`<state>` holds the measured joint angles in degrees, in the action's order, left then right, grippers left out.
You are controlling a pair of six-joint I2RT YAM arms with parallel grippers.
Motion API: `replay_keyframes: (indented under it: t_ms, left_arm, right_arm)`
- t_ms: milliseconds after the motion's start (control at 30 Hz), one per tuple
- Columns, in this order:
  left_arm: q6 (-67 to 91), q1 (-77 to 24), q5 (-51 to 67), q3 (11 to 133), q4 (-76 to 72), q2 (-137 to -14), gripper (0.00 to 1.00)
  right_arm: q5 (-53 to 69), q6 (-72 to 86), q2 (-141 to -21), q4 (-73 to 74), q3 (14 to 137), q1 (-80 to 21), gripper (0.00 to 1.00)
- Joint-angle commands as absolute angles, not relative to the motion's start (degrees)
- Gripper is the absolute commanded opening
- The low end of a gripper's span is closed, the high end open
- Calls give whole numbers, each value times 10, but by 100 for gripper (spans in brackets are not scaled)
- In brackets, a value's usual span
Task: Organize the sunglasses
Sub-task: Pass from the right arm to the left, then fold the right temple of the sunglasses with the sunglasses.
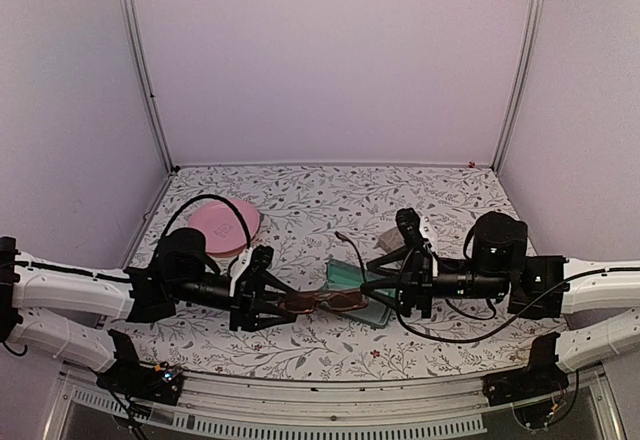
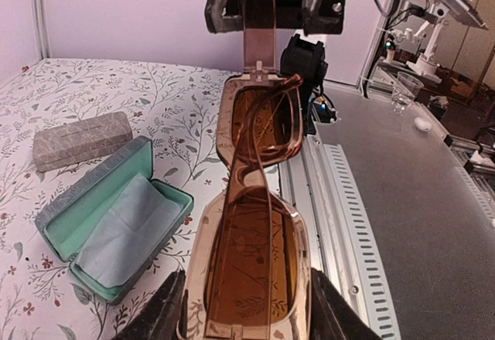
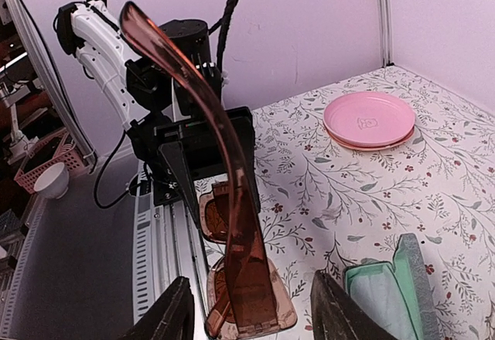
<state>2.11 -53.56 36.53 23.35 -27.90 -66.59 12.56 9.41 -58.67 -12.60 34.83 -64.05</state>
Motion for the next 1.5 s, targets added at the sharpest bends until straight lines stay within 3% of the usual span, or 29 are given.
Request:
replay_keyframes:
  t_ms: [0,267,600,667,867,1033,1300,1467]
  left_arm:
    - [19,-541,360,252,-273,-676,22]
    - [19,-541,359,254,-266,-678,22]
    - [18,-541,353,258,-262,-688,21]
    - [19,-541,353,258,-262,-690,21]
    - [18,-541,350,252,-260,-686,21]
    - [18,-541,350,251,-259,-684,20]
    - [19,-541,352,252,-258,-684,20]
    - [20,-541,352,254,-257,-684,20]
  right_arm:
    - [116,97,-589,-106,377,-638,49]
    - [124,91,-628,-109,393,-638,32]
    - [143,99,-660,-126,395,-638,27]
    - [136,101,-659,-127,395,-638,30]
    - [97,109,-613,-121,381,-638,56]
    - [84,109,-581,-96,373,-637,61]
    - [80,108,-570,-91,374,-637,33]
    - [92,103,-595,-91,387,-637,23]
